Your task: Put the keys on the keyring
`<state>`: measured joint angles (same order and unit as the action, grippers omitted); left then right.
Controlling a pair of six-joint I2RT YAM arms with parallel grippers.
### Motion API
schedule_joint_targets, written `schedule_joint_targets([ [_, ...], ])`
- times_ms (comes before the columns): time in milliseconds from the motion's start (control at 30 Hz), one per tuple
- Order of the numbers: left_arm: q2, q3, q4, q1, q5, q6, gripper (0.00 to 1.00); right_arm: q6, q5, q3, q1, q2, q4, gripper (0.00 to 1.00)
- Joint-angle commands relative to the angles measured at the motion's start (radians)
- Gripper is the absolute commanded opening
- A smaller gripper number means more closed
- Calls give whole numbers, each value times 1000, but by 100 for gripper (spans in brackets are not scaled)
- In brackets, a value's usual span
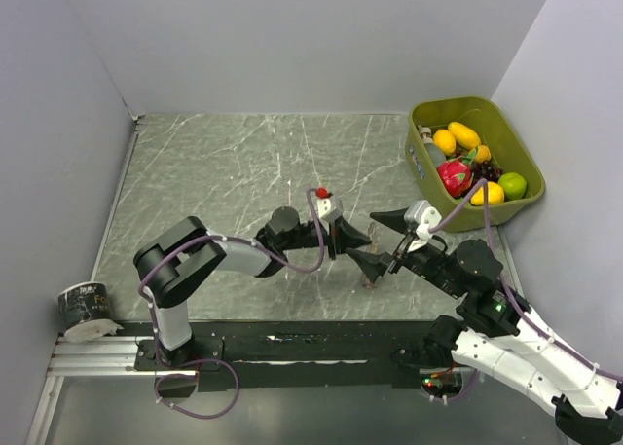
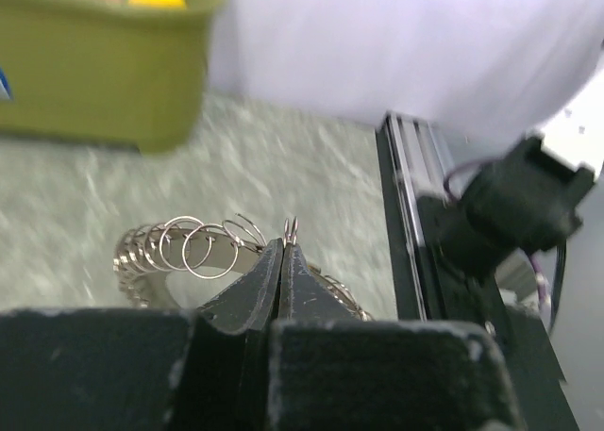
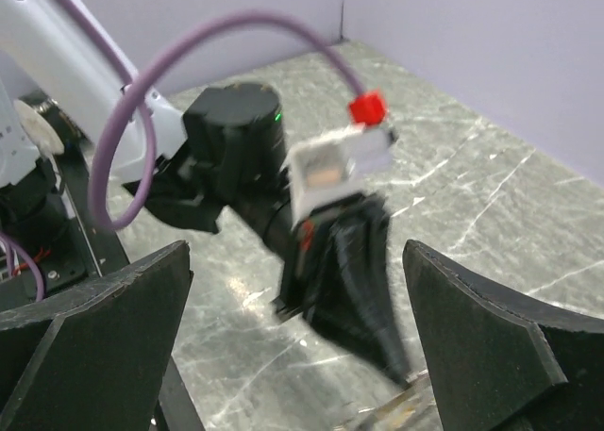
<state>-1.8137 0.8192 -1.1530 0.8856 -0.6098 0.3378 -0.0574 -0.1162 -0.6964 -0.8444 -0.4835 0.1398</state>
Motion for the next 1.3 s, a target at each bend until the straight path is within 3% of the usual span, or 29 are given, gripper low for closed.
schedule_joint_targets([
  [0,14,-75,-221,18,44,18,1,-7,3,-8,4,-29,-14,100],
  [500,73,-213,-146,18,62,-57,1,-2,-14,-17,4,-64,-14,100],
  [900,139,-318,-83,16,157,-91,1,2,-25,-15,2,-95,-22,100],
  [1267,223,-342,102,12,266,-160,11,4,-36,-15,4,-119,-25,100],
])
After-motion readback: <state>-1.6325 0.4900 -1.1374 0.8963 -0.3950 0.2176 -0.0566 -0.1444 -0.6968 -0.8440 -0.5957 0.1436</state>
